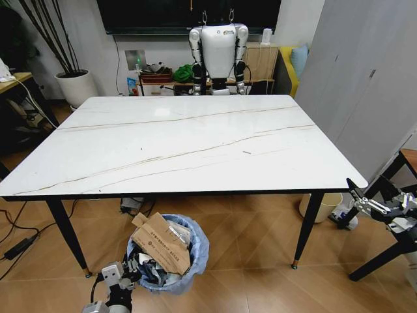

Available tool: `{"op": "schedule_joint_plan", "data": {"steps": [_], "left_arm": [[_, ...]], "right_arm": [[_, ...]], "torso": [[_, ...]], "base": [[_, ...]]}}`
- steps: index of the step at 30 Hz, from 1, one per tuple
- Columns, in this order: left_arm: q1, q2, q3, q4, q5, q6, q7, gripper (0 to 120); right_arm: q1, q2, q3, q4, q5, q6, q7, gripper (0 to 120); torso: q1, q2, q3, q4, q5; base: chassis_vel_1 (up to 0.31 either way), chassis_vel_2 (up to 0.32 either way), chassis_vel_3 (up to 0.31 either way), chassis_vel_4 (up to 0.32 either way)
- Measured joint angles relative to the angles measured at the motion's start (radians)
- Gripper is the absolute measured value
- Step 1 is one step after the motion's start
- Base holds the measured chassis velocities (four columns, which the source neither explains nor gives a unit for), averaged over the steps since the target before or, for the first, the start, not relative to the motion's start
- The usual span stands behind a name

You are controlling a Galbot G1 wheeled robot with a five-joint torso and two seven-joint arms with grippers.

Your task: Pick up the trash bin and place the trash from the table into it.

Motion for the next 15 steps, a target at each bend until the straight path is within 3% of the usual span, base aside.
{"op": "schedule_joint_plan", "data": {"steps": [15], "left_arm": [[0.002,0.002,0.004,0.001,-0.002,0.000,0.000,0]], "right_arm": [[0.000,0.000,0.000,0.000,0.000,0.000,0.000,100]], "torso": [[-0.032,-0.072,-0.041,0.0000,0.0001]], "base": [[0.000,0.000,0.000,0.000]]}}
